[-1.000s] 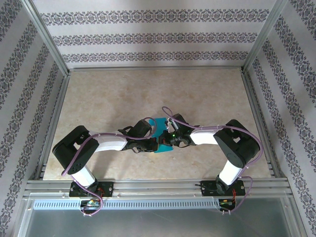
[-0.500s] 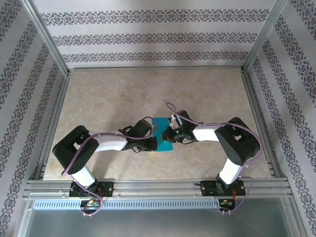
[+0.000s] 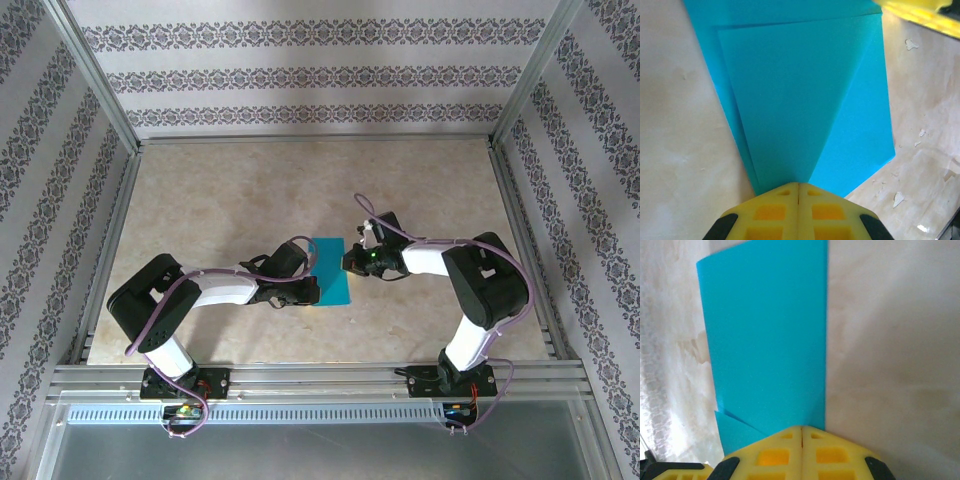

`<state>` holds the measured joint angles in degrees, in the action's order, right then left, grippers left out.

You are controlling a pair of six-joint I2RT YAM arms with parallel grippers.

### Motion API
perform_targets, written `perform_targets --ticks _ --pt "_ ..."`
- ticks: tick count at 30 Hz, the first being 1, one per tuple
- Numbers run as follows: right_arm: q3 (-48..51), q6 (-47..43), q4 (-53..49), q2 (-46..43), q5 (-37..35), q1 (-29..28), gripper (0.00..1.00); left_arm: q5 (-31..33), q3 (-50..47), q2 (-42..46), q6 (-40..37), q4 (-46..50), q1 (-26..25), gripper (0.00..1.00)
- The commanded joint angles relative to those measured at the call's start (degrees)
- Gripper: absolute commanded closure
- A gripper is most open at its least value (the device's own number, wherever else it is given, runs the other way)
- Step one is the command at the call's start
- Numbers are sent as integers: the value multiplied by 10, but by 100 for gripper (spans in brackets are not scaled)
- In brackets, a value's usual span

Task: Fold a paper plane with a square sheet of paper (fold left side to right side)
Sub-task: Fold the triangle a second time at the center of the table.

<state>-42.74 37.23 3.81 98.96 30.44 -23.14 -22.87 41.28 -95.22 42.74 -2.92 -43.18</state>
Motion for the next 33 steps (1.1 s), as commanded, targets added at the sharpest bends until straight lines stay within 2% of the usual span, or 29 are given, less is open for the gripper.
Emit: perform_targets --ticks 1,7,14,20,33 --pt "-4 -21 -41 -47 -43 12 100 1 -9 -17 -3 39 -7 100" --pt "33 24 -31 -111 -13 -18 100 4 -4 -11 -6 41 -7 100" --pt "36 86 34 -70 -3 -88 100 2 -4 -10 -7 37 -7 100" --pt "18 94 54 -13 -4 -93 100 0 -4 -7 -6 33 -7 100" --pt "50 86 14 9 -24 -96 100 -44 48 15 -9 23 8 95"
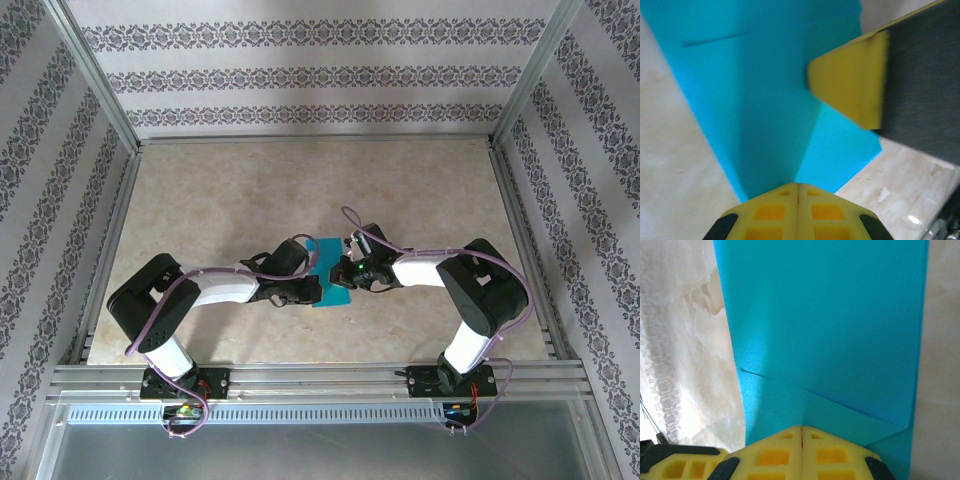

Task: Fold a paper plane with a square sheet of paper (fold left side to right side)
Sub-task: Fold the triangle a second time at the center of the table.

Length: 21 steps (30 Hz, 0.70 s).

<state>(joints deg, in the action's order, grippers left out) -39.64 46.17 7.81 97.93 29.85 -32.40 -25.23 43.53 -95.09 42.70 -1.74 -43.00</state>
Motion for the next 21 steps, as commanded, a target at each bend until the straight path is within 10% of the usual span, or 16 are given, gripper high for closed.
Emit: perform_targets --ticks 1,21 --pt "20 -3 -27 20 -18 -4 100 -22 29 10 -10 11 8 96" --pt "8 -6 -40 37 -24 -10 100 -43 27 -58 -20 -5 22 97"
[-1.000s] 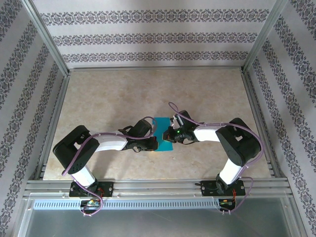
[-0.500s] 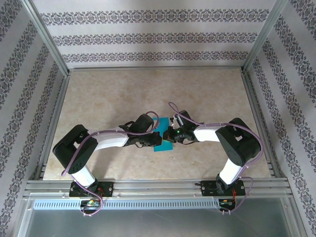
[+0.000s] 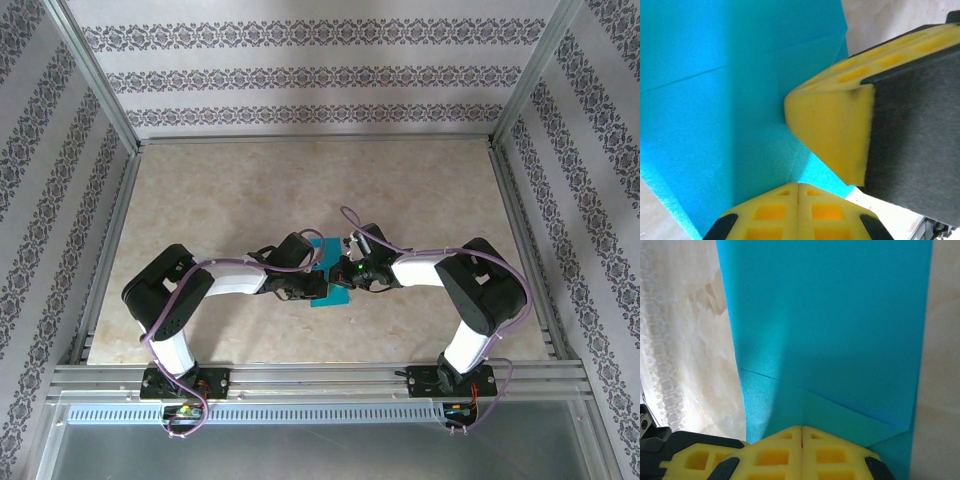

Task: Fold a paper plane with a square sheet of paper (fold left side to right side)
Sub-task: Fold the triangle a second time at the center of the table.

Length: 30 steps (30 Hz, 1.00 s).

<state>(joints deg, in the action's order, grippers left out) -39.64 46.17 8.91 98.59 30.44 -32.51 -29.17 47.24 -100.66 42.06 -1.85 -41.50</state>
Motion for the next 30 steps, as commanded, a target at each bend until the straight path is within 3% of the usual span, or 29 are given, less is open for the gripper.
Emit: perform_targets --ticks 1,30 --pt "7 -8 -53 30 -30 -9 100 0 -13 -3 -14 -3 7 97" --pt "-9 -35 -89 53 -38 5 100 -6 -115 64 8 -23 6 97"
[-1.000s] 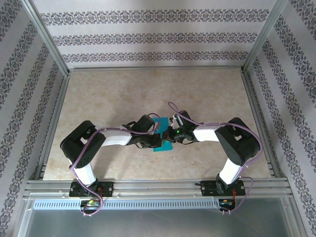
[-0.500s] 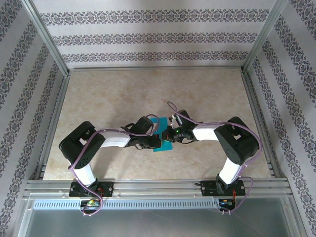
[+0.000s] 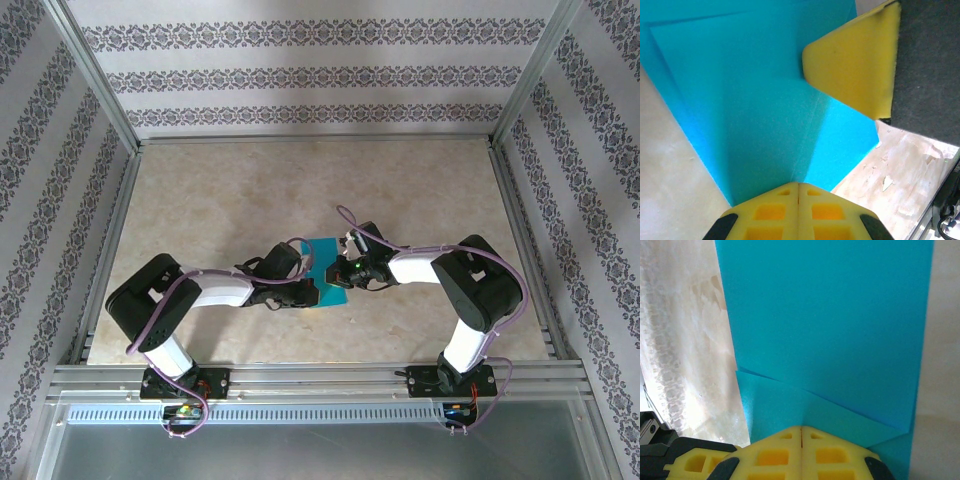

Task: Fold a paper plane with a square sheet of paper (fold left side to right side)
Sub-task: Fold the triangle a second time at the center of the table.

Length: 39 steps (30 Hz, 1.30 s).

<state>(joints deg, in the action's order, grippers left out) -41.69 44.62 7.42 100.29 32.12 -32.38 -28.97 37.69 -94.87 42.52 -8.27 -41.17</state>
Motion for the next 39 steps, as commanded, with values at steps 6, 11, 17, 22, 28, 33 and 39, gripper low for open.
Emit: perform_targets --ticks 6,11,17,22,28,33,39 --pt "12 -19 -75 39 -54 4 100 -15 -22 6 5 39 1 98" --pt "12 -18 -75 41 -54 4 100 -18 -23 7 5 38 -3 98" --pt "12 -19 -78 45 -56 4 100 -15 -29 13 7 40 -8 98" --pt "12 -18 -80 45 -58 4 100 -13 -35 21 8 45 -12 98" --pt "12 -19 -82 47 -60 4 100 -10 -41 27 10 48 -18 98" --pt "11 -19 -84 46 -60 4 100 -4 -46 28 13 52 -21 98" --pt "11 -21 -85 46 -59 4 100 11 -61 44 18 60 -22 98"
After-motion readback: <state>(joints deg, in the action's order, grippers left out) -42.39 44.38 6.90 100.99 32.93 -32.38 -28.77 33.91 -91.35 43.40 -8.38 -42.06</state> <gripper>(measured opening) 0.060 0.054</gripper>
